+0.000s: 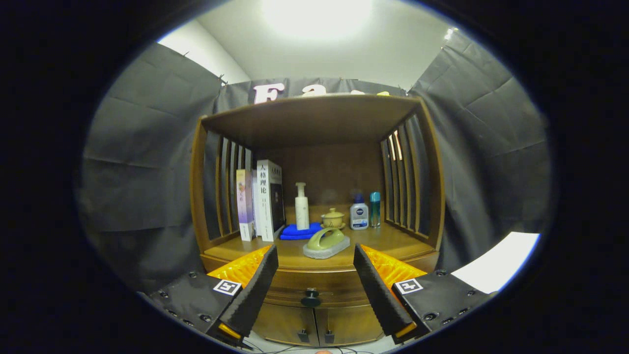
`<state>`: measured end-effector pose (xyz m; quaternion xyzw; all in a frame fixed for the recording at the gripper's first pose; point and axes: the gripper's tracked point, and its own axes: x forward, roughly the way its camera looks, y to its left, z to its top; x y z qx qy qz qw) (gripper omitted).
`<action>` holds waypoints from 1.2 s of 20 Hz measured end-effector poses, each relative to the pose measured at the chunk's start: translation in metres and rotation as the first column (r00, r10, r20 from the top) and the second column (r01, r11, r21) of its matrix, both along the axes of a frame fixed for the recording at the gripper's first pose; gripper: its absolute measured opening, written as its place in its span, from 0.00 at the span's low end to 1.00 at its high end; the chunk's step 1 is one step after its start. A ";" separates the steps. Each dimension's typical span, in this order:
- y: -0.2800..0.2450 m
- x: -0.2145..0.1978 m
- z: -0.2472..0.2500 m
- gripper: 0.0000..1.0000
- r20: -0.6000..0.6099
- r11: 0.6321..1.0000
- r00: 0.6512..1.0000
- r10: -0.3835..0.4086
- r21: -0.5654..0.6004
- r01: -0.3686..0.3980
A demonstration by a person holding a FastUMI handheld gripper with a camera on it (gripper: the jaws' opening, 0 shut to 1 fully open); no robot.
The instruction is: Pull open the drawer, take out the items inside it, and place them on the countertop above the cabinet.
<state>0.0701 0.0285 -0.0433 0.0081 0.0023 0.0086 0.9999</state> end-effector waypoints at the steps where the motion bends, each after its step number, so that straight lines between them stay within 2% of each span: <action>1: -0.003 -0.012 0.007 0.98 0.009 1.000 1.000 -0.003 -0.016 0.003; 5: 0.003 -0.055 0.019 0.98 0.027 0.999 0.999 0.020 -0.050 -0.019; 7: -0.001 -0.071 0.018 0.98 0.022 0.999 1.000 -0.002 -0.041 0.003; 9: 0.006 -0.082 0.018 0.98 0.017 1.000 1.000 0.011 -0.014 -0.011; 15: 0.020 -0.090 0.015 0.98 0.022 0.998 0.998 0.063 -0.018 -0.062; 24: 0.021 -0.086 0.008 0.98 0.010 0.998 0.998 0.065 -0.019 -0.065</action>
